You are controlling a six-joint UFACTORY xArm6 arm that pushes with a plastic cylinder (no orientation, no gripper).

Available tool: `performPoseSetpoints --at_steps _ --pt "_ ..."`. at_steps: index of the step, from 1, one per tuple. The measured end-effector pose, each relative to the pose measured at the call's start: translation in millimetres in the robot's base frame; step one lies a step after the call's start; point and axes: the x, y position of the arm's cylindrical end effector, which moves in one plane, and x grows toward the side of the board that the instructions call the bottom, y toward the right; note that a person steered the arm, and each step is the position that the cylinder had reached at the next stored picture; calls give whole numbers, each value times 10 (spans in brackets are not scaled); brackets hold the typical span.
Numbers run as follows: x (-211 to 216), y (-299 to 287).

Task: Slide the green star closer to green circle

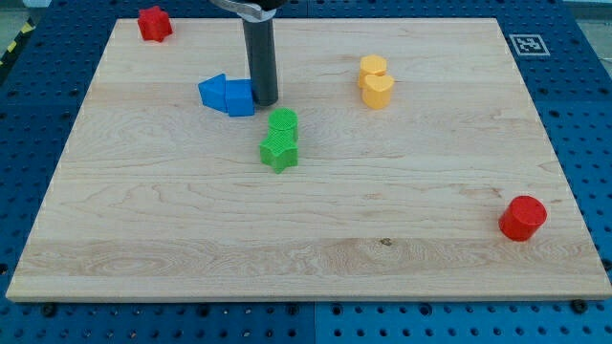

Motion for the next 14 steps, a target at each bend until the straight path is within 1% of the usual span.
performPoseSetpoints --at_steps 1,2,3,4,5,6,7,8,9,11,13,14 --pt "269 79" --pt "417 133" --pt "417 -52" --pt "641 -196" --pt "875 -207" --pt "1087 205" --pt "1098 569" --pt "1371 680" --pt "1497 843" --pt "1543 1382" --pt "1659 1391" --pt "1364 1447"
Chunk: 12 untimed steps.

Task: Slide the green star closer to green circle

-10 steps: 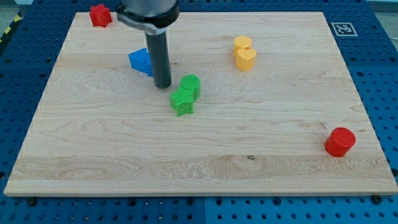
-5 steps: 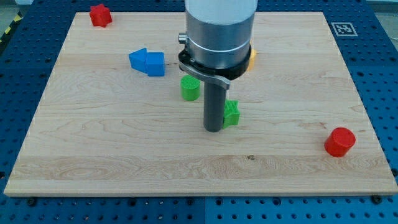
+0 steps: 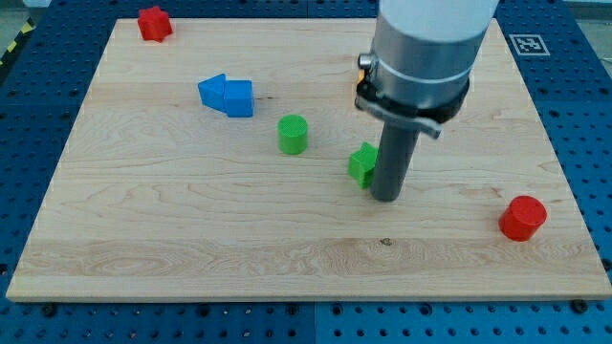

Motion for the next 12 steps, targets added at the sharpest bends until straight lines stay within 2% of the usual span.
performPoseSetpoints --at_steps 2,3,5,6,7,8,9,12 --pt "-697 -93" --pt "-830 -108" --pt "-561 -159" --pt "-656 -329" --pt "-1019 -533" --pt "-1019 -543" --pt "-806 -543" --pt "-601 -642"
